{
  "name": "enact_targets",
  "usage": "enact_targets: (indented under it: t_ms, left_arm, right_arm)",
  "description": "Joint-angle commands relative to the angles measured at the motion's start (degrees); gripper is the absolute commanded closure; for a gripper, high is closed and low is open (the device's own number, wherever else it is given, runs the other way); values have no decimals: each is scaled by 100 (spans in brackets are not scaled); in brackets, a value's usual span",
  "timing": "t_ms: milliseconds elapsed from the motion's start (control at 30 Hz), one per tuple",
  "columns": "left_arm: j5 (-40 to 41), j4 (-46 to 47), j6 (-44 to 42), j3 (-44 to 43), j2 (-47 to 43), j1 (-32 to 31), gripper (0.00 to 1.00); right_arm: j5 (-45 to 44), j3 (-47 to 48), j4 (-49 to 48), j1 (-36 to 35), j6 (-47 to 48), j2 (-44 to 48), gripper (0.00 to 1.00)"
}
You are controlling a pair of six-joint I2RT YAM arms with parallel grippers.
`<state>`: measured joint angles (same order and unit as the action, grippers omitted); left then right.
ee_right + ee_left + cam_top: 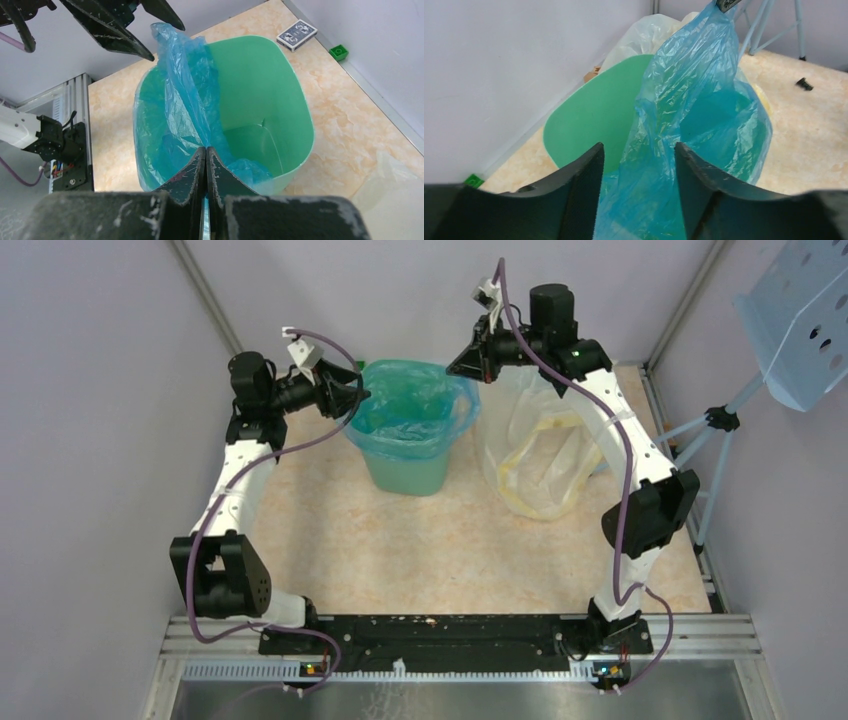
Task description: Put the trash bags into the trash bin
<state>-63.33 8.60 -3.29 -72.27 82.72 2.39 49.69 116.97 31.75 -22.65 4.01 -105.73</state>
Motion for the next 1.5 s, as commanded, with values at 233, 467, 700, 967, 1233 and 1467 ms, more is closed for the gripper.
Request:
enact_targets:
  t_ms: [233,467,700,967,1233,1467]
  left_arm:
    - [-54,-254,33,-779,302,7,100]
    - [638,-505,126,-1176,599,2,100]
    - [1370,-992,298,-1956,1410,-196,100]
    - [1812,-1536,789,-3019,2560,-433,100]
    - [1333,-1638,1499,-3494,3384,-348,100]
    - [1398,-1121,1930,-2770,3318,-296,100]
  right_arm:
    - [-325,15,-371,3,-234,150,100]
    - [-1062,31,-650,70,-759,61,100]
    - [-1482,448,-698,142,-1329,-421,100]
    - [-1742,1120,-492,164,-1620,-1225,100]
    - [-1747,1307,-552,217,-1875,-1792,100]
    - [-1871,884,-705,263,-2004,-1810,100]
